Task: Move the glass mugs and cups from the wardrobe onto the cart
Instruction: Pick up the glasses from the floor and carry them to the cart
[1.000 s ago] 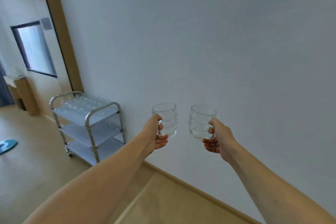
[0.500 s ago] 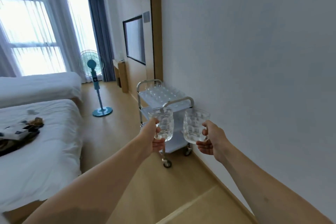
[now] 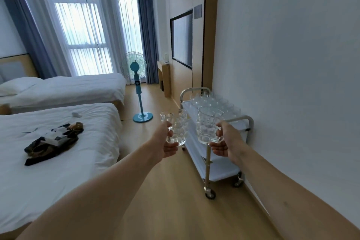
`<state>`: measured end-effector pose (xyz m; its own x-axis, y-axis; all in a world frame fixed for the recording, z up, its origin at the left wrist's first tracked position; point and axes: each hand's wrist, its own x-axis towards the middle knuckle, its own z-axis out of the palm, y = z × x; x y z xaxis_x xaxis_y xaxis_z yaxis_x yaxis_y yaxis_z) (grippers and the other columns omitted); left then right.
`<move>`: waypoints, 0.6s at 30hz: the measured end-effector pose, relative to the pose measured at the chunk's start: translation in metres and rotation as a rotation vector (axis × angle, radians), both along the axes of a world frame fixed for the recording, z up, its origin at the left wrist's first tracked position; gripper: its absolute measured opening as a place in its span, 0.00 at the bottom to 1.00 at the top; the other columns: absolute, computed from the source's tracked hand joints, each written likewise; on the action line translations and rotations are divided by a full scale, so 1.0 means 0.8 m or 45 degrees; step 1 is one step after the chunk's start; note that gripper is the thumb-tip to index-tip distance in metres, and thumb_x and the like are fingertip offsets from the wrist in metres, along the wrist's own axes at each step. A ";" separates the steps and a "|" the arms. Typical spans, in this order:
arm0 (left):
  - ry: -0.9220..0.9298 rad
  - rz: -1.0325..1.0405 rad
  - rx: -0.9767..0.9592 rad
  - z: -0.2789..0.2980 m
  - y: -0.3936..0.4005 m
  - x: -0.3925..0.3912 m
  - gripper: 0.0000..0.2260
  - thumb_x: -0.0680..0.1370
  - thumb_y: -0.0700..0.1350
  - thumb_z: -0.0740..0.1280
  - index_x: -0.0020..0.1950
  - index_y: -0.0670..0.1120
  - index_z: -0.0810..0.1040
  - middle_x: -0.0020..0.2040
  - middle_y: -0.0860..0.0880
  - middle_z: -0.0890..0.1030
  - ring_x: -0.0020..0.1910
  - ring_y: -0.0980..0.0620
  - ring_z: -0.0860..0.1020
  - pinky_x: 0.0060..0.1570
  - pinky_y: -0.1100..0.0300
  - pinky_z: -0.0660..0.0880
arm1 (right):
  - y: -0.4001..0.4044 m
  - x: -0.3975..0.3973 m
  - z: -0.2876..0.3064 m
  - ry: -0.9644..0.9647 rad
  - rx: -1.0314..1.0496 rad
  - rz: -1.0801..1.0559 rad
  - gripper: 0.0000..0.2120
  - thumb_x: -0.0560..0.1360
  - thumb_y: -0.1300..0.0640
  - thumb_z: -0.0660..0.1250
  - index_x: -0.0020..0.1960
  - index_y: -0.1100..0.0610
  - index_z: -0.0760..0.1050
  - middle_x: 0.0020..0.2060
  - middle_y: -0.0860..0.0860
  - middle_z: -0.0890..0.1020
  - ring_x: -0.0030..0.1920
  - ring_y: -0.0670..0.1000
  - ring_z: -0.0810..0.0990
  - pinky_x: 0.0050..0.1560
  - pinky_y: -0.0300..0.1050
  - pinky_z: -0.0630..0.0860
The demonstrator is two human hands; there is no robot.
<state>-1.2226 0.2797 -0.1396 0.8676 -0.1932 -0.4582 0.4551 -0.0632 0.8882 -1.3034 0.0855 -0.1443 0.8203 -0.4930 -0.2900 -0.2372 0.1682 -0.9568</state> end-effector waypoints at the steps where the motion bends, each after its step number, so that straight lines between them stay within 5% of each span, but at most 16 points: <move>1: 0.029 0.003 -0.007 -0.006 0.003 0.014 0.13 0.78 0.54 0.62 0.42 0.46 0.71 0.48 0.37 0.82 0.45 0.40 0.79 0.49 0.51 0.79 | 0.003 0.018 -0.004 0.018 0.002 0.012 0.14 0.78 0.46 0.63 0.42 0.56 0.71 0.37 0.62 0.81 0.31 0.55 0.79 0.31 0.43 0.78; 10: 0.113 -0.035 0.031 -0.040 0.038 0.186 0.14 0.78 0.56 0.62 0.45 0.45 0.73 0.45 0.37 0.81 0.40 0.41 0.80 0.40 0.54 0.79 | 0.048 0.169 -0.046 0.166 0.036 -0.030 0.15 0.78 0.45 0.63 0.41 0.55 0.70 0.37 0.62 0.81 0.33 0.56 0.79 0.31 0.44 0.79; 18: 0.180 -0.223 0.091 -0.061 0.078 0.327 0.15 0.79 0.56 0.62 0.47 0.45 0.73 0.47 0.36 0.82 0.42 0.41 0.80 0.42 0.53 0.79 | 0.094 0.287 -0.075 0.279 0.080 -0.208 0.15 0.78 0.44 0.62 0.42 0.55 0.71 0.37 0.62 0.82 0.34 0.56 0.80 0.30 0.44 0.80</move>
